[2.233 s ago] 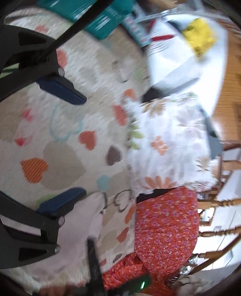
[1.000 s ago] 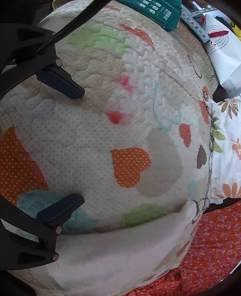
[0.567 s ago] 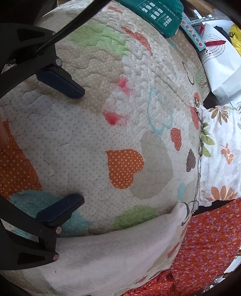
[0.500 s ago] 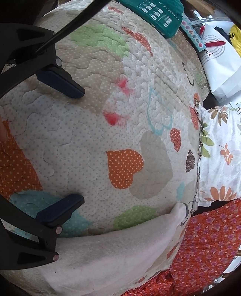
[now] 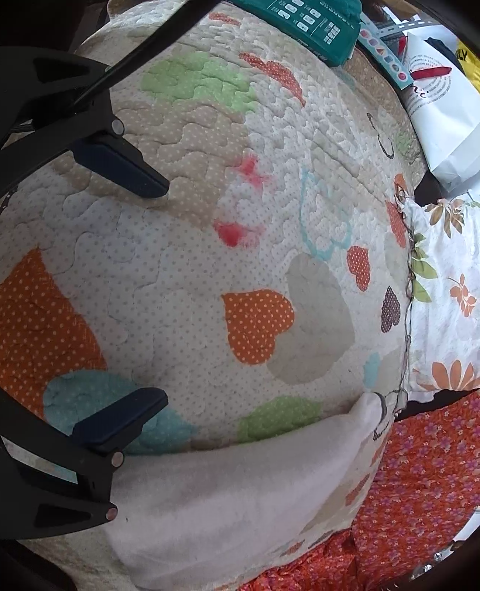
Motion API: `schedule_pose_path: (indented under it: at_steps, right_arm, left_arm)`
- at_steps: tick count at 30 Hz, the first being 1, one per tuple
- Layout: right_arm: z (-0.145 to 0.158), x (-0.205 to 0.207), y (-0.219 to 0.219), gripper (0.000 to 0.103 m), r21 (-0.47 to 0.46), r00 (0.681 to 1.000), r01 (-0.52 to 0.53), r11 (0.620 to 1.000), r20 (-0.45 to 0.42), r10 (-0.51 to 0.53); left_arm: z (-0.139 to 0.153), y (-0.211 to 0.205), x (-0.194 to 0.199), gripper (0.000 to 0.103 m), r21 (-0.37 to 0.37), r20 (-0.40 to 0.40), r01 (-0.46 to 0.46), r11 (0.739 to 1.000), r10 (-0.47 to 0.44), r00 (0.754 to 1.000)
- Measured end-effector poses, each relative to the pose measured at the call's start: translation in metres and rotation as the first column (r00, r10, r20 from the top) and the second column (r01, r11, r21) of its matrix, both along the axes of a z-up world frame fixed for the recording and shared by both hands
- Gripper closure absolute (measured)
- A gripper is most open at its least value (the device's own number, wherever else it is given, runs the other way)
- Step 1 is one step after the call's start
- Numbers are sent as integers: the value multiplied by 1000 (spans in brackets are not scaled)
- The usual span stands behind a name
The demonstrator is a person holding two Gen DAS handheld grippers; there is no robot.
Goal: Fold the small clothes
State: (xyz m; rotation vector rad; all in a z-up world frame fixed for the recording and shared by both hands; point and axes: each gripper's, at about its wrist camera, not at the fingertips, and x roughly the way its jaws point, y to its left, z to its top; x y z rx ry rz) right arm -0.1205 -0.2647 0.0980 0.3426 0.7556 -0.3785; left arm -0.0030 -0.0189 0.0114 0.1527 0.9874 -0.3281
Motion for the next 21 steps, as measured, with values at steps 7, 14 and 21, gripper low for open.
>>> schedule_pose_path:
  at_steps: [7, 14, 21]
  right_arm:
    - [4, 73, 43, 75, 69, 978, -208, 976, 7, 208]
    - [-44, 135, 55, 75, 279, 964, -244, 929, -31, 262]
    - [-42, 99, 67, 74, 286, 958, -280, 917, 20, 286]
  left_arm:
    - [8, 0, -4, 0, 6, 24, 16, 1000, -16, 1000]
    - [10, 10, 1, 0, -24, -1, 1, 1000, -1, 1000]
    - [12, 21, 8, 0, -57, -29, -37, 998, 35, 999]
